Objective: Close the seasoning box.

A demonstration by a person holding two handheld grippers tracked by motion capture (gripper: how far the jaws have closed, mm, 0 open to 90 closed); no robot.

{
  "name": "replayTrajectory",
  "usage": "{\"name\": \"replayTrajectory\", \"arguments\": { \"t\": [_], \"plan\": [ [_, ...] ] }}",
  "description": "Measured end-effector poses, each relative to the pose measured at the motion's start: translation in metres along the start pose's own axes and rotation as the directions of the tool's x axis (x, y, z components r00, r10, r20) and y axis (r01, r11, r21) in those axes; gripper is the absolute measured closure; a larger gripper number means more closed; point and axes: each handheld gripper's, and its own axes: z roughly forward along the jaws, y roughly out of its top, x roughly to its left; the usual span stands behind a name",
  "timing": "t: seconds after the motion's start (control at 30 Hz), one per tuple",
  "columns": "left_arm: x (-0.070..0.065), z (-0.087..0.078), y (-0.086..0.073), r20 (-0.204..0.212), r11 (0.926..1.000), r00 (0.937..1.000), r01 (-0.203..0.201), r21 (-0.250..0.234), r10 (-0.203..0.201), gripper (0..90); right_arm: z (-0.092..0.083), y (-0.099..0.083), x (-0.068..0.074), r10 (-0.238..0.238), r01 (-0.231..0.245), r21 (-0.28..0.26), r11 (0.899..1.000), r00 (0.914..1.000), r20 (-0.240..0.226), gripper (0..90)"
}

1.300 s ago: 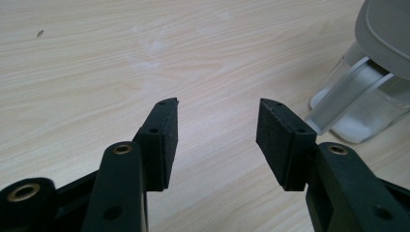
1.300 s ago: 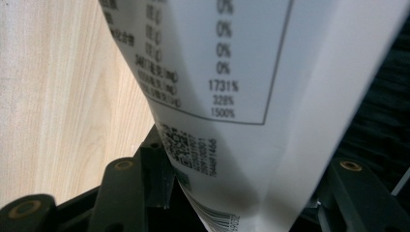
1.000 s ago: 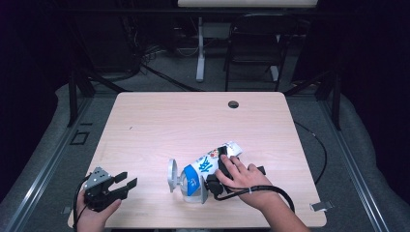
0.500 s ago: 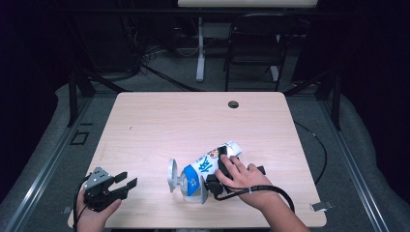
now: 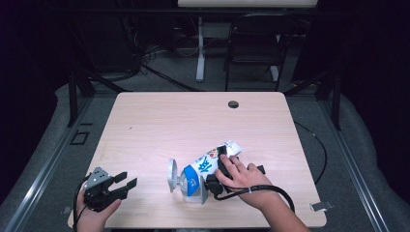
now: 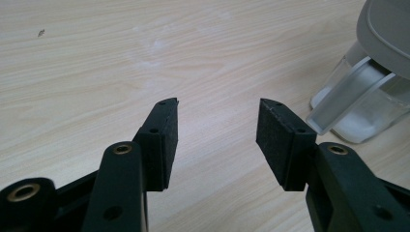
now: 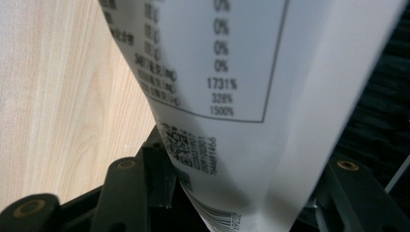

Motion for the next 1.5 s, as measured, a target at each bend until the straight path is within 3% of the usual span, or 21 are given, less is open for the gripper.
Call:
{"name": "replayTrajectory", "arguments": {
  "t": [1.5],
  "plan": [
    [0.0004, 0.0004, -0.0007, -0.001, 1.0000, 1.0000, 0.002, 0.002, -0.002, 50.6, -0.0021, -0.0001, 0.0011, -0.032, 0.031, 0.005, 0.999, 0.9994, 0.011, 51.1]
  ]
}}
